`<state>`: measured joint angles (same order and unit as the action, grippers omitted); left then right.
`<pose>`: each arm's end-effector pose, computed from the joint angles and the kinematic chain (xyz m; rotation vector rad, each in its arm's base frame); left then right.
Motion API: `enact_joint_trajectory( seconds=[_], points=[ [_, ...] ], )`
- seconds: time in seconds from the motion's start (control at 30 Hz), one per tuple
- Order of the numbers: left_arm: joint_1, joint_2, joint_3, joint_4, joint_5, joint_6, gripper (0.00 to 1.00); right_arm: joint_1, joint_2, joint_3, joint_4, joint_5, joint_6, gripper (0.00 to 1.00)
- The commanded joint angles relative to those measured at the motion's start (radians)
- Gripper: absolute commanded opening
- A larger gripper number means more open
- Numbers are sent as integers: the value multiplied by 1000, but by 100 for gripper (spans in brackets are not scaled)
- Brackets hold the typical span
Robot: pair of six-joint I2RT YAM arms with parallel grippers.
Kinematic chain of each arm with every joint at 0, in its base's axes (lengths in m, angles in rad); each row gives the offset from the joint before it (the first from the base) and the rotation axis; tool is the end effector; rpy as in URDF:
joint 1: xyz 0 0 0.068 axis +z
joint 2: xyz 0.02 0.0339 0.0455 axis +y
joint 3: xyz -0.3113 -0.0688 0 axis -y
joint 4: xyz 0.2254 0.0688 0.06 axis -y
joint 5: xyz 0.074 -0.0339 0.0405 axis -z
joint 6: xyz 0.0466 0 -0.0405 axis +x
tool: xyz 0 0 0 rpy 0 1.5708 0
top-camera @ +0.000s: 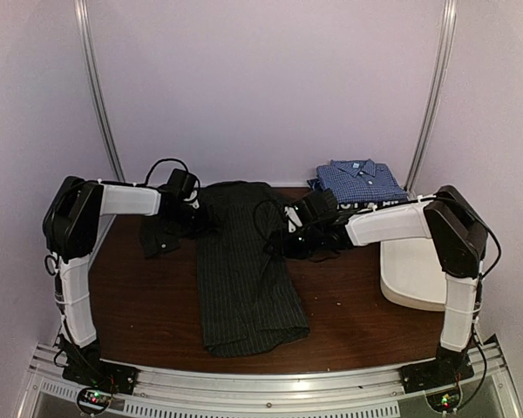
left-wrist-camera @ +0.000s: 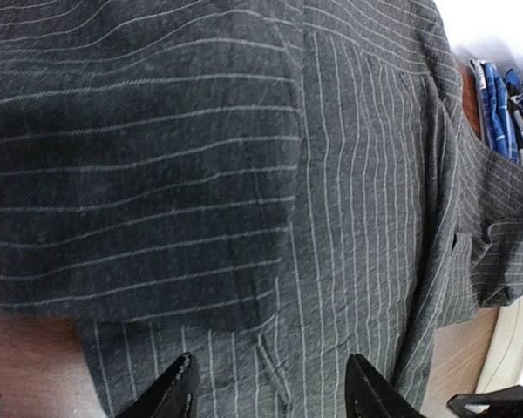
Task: Fold and stack the long sleeve shirts
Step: Flatten out the rectangle-folded shirt at the center of the board.
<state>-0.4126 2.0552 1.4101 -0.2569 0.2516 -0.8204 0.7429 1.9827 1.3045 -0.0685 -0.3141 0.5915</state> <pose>0.4122 -0.1931 0.2079 -0.4184 2.5927 -0.7978 0.3177 0.3114 0.2237 -0.3617 2.4801 0.9873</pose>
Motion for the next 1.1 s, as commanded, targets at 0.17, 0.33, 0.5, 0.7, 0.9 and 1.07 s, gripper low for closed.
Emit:
enact_joint_trajectory(
  seconds=[0.17, 0.33, 0.5, 0.7, 0.9, 1.07],
  points=[
    [-5, 70, 75, 70, 18, -51, 48, 24, 35, -28, 66, -35, 54, 57],
    [-5, 84, 85, 59, -6, -48, 42, 30, 53, -30, 93, -39, 69, 56],
    [-6, 92, 80, 53, 1, -58, 39, 40, 80, -26, 113, -44, 81, 55],
    [-14, 97, 73, 53, 4, -77, 43, 44, 104, -24, 129, -55, 93, 52],
    [-24, 122, 100, 59, 8, -85, 42, 46, 123, -8, 129, -58, 92, 43],
    [-25, 130, 108, 58, -6, -83, 24, 46, 138, 3, 123, -59, 89, 29]
  ],
)
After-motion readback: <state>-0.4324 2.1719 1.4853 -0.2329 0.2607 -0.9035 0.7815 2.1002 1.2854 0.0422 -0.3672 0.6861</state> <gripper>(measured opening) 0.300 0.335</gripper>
